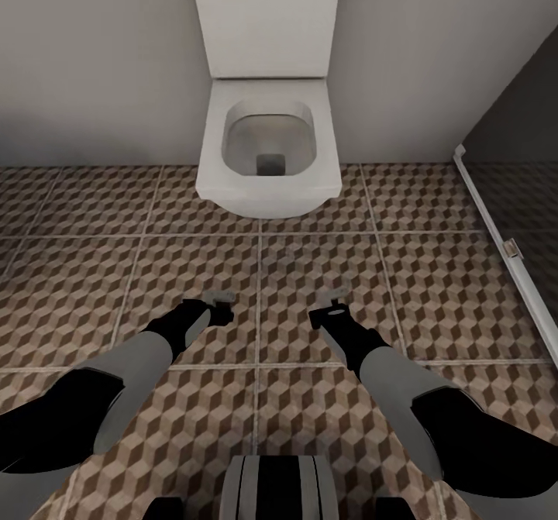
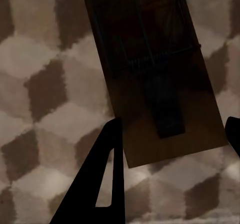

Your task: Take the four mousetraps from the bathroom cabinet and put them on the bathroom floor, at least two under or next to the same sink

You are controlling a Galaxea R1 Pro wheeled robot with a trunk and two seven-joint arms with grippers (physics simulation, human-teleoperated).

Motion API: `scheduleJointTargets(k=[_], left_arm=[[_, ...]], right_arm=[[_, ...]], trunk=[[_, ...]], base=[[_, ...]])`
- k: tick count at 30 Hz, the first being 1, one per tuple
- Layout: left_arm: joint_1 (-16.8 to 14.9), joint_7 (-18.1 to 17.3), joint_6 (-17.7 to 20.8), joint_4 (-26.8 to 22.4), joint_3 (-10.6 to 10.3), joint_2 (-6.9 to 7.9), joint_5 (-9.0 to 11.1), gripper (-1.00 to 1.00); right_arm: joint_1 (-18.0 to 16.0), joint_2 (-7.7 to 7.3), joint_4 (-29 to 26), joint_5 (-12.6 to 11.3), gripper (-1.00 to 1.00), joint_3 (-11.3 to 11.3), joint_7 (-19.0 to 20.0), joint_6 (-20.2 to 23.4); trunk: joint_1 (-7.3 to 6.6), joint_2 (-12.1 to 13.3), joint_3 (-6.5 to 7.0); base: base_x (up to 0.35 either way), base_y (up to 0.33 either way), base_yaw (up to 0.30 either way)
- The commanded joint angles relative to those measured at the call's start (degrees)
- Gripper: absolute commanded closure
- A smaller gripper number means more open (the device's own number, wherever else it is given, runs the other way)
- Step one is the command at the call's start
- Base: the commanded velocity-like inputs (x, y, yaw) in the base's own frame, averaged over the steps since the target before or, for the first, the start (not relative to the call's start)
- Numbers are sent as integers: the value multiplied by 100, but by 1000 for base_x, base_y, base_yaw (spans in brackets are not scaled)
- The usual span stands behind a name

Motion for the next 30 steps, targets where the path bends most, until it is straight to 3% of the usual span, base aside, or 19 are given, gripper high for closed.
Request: scheduleJointTargets(k=[1,14,30], left_arm=[[0,44,30,-12,-40,2,55,100],[0,44,30,-12,-40,2,55,100],[0,44,30,-12,-40,10,56,100]], right_arm=[[-1,0,-8,-2,100,27,-12,41],[-1,0,-8,-5,100,27,-12,41],[-1,0,-8,-10,100,27,-12,41]], trunk=[[-1,-1,-3],[-1,-1,-3],[-1,-1,-3]], base=[[0,0,0],[8,0,0],[169,5,0]])
